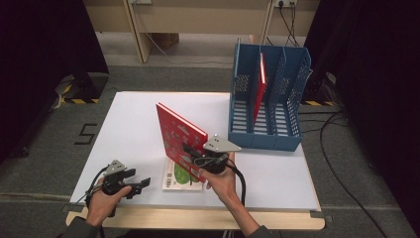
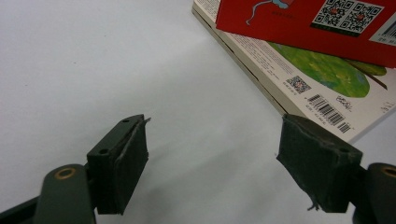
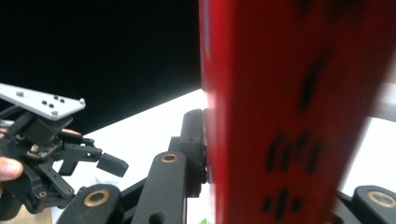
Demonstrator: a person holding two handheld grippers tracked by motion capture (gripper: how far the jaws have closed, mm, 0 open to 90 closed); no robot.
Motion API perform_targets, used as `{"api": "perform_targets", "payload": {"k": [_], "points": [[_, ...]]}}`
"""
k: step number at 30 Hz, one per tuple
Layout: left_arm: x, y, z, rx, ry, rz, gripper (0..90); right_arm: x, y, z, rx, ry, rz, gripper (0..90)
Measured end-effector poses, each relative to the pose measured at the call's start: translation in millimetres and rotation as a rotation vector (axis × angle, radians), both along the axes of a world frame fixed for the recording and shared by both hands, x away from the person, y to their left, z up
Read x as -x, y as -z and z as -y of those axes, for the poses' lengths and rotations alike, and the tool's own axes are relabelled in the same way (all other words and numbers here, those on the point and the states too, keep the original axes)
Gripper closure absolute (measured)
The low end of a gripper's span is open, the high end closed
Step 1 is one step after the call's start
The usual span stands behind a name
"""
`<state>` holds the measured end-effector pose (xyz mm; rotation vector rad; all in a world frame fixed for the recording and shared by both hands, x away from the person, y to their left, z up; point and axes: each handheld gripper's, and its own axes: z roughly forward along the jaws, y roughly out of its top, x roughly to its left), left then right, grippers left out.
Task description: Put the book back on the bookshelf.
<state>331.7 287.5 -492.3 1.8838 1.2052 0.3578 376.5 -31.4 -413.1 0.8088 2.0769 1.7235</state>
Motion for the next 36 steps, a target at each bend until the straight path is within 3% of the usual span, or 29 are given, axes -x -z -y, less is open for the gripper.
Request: {"api": "perform_targets", "payload": {"k": [13,26,32,36], "points": [[0.2,-0.3,-0.3,0.001,-0.002,0.001,23.2,0.1,10.1,-4.1,-0.009,-0.007,0.004,74.8],[-0.1,0.6,0.1,-0.004,0.003,-0.002,23.2,1.6,20.2,-7.5,-0.029,0.001,0.031,74.3],[-0.5,1.1,0.5,-0.005,0.004,-0.005,23.2,1.8,20.4,-8.5,-0.019,0.007,0.064,77.3],[-0.2,1.0,0.8,-0.007,0.008,-0.006,23.2,0.1,22.0,-7.3,-0.035,-0.005,0.059,77.1]]}}
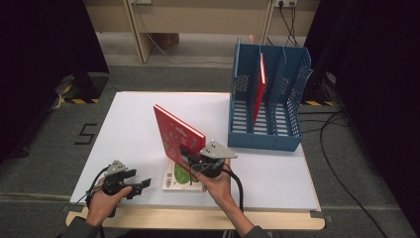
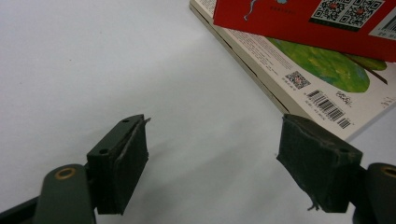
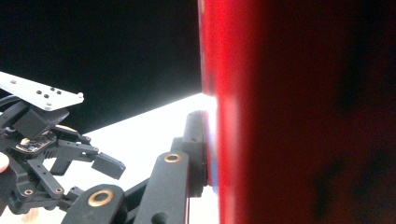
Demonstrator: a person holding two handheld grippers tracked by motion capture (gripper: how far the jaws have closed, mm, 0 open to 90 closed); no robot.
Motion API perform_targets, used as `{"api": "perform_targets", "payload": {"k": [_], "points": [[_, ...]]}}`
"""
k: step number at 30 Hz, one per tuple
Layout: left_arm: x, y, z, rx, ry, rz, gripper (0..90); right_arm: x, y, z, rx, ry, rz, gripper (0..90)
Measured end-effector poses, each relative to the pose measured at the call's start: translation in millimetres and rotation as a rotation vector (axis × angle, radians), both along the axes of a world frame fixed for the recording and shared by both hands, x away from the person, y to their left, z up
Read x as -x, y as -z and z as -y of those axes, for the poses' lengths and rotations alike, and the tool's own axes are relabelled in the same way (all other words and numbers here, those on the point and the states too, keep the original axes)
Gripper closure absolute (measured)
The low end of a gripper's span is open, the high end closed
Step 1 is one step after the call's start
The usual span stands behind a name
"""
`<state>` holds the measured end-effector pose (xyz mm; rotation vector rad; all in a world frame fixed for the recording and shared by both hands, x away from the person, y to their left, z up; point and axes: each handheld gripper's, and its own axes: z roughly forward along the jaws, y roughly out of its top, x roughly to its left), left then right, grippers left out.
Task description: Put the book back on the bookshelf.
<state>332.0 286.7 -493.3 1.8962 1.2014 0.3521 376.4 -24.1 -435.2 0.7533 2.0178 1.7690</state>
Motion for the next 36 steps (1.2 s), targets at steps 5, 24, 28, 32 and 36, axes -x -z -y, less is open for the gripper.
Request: {"api": "perform_targets", "payload": {"k": [5,24,28,32,36], "points": [[0.0,0.4,-0.1,0.000,0.000,-0.004,23.4,0.1,1.7,-0.1,0.003,0.000,-0.003,76.2],[-0.3,0.6,0.4,-0.001,0.006,-0.003,23.5,-2.9,18.0,2.7,0.013,0.012,-0.031,76.7],[-0.3,0.6,0.6,-0.003,0.009,-0.004,23.6,-2.8,15.6,2.4,0.031,0.007,-0.032,78.3],[-0.3,0.5,0.4,-0.001,0.009,-0.004,23.8,-4.7,12.8,2.5,0.030,0.011,-0.047,78.9],[-0.3,0.5,0.5,0.001,0.010,-0.003,23.9,-7.5,9.8,6.0,0.016,0.009,-0.057,79.0]]}}
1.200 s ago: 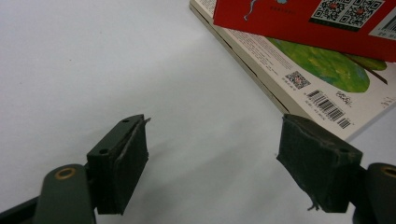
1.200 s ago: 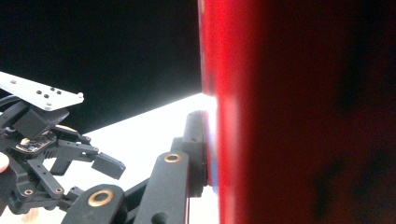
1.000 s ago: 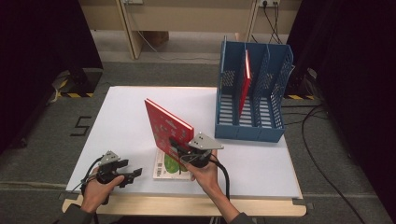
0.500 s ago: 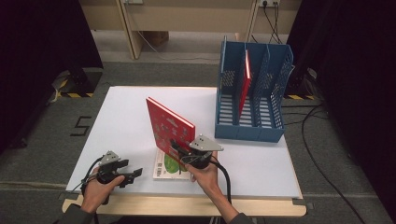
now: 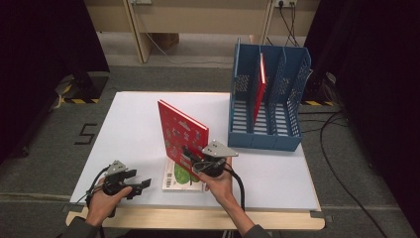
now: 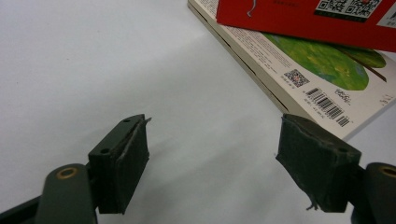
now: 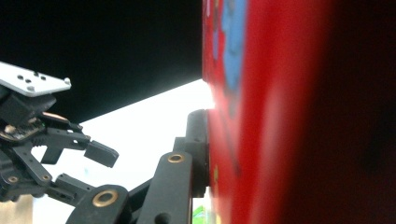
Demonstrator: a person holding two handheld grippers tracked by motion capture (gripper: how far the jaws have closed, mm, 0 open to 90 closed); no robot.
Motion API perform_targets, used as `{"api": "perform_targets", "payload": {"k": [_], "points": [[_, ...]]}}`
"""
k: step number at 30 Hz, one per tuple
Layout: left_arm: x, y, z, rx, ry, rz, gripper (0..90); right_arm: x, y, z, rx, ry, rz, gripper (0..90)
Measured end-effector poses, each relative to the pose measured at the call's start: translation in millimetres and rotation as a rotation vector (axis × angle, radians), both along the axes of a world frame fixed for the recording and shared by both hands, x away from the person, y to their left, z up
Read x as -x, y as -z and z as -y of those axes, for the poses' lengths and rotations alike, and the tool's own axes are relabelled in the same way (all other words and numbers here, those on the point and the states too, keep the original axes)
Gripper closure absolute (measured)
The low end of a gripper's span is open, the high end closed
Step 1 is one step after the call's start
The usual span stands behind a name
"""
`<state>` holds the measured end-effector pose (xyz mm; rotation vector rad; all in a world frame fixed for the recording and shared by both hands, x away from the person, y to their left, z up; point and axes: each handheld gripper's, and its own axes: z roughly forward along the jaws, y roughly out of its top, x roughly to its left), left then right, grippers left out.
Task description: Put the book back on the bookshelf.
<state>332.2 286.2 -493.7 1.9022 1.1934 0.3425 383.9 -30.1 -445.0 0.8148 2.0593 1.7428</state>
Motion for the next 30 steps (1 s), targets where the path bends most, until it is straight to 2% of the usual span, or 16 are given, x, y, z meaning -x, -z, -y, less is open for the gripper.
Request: {"api": "perform_targets", "payload": {"k": [11,16,19,27,29,30], "points": [[0.3,-0.2,0.3,-0.007,0.003,-0.001,23.9,-1.4,-11.1,11.9,-0.037,0.001,0.007,79.3],[0.4,-0.4,0.2,-0.007,0.003,-0.001,24.0,-0.9,-15.0,17.5,-0.024,0.017,0.010,79.3],[0.3,-0.2,0.3,-0.007,0.003,-0.002,24.0,-0.5,-17.8,20.8,-0.037,0.023,0.016,79.4],[0.3,-0.1,0.1,-0.007,0.004,-0.002,24.0,3.6,-37.2,39.0,-0.077,0.047,0.064,79.4],[0.4,-0.1,0.3,-0.004,0.001,-0.003,24.0,5.5,-44.5,46.9,-0.082,0.066,0.087,79.4],[0.4,0.0,0.3,-0.006,0.002,-0.003,24.0,7.4,-47.9,50.7,-0.085,0.077,0.083,79.4]]}}
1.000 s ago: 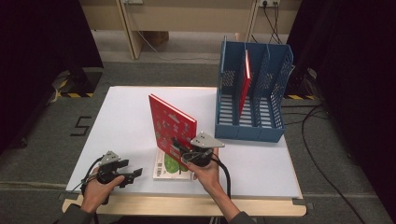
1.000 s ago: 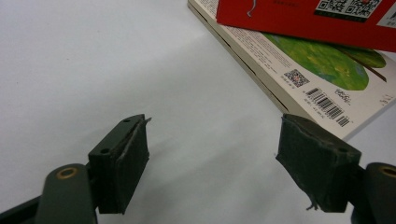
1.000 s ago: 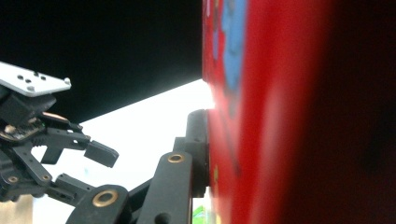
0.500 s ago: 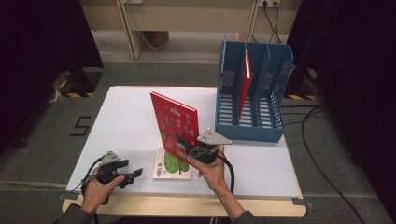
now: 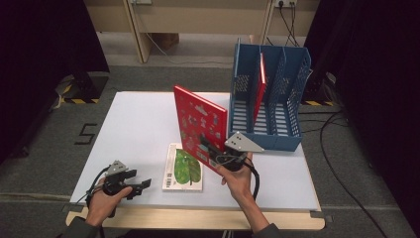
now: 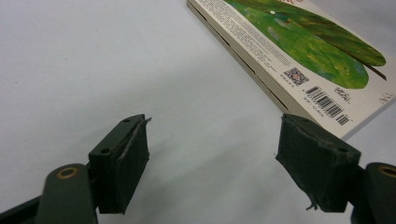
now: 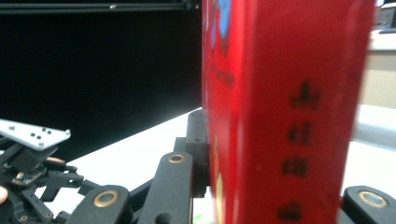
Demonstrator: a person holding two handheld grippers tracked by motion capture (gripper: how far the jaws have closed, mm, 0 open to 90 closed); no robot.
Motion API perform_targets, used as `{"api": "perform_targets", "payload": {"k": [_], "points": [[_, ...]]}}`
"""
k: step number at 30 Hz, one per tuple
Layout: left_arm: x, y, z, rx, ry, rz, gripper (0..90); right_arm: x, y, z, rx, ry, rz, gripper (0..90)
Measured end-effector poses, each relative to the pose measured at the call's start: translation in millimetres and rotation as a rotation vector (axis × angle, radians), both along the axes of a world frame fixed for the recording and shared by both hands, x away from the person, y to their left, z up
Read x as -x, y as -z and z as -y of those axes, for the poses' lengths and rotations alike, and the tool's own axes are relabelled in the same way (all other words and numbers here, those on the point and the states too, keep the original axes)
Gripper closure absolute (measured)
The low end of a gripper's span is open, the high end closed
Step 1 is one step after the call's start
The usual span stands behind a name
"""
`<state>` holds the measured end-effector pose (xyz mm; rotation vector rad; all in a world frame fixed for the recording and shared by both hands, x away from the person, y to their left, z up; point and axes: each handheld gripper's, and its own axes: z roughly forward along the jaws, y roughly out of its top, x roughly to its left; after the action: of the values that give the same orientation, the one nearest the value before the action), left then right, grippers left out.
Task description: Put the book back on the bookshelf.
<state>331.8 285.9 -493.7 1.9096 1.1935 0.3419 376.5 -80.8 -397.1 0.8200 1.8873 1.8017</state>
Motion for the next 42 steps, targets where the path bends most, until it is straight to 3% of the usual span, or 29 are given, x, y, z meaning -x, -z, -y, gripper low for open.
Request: {"api": "perform_targets", "payload": {"k": [5,17,21,28,35,42], "points": [[-0.1,0.0,-0.4,0.002,-0.004,0.000,24.0,6.1,-15.2,23.1,-0.002,0.048,0.047,79.4],[-0.6,0.7,-0.7,-0.001,-0.009,0.000,24.0,28.2,-43.9,85.1,-0.052,0.185,0.093,79.4],[-0.7,0.6,0.2,-0.006,-0.003,-0.003,24.0,32.7,-50.1,103.4,-0.045,0.248,0.100,79.4],[-0.9,0.5,0.0,-0.005,-0.006,-0.004,24.0,33.7,-55.1,128.0,-0.048,0.334,0.106,79.4],[-1.0,0.7,0.2,-0.008,-0.003,-0.005,24.0,31.8,-54.6,145.4,-0.033,0.414,0.111,79.4],[-1.6,1.6,0.8,-0.012,-0.001,-0.009,24.0,27.2,-53.3,160.0,-0.048,0.480,0.109,79.4]]}}
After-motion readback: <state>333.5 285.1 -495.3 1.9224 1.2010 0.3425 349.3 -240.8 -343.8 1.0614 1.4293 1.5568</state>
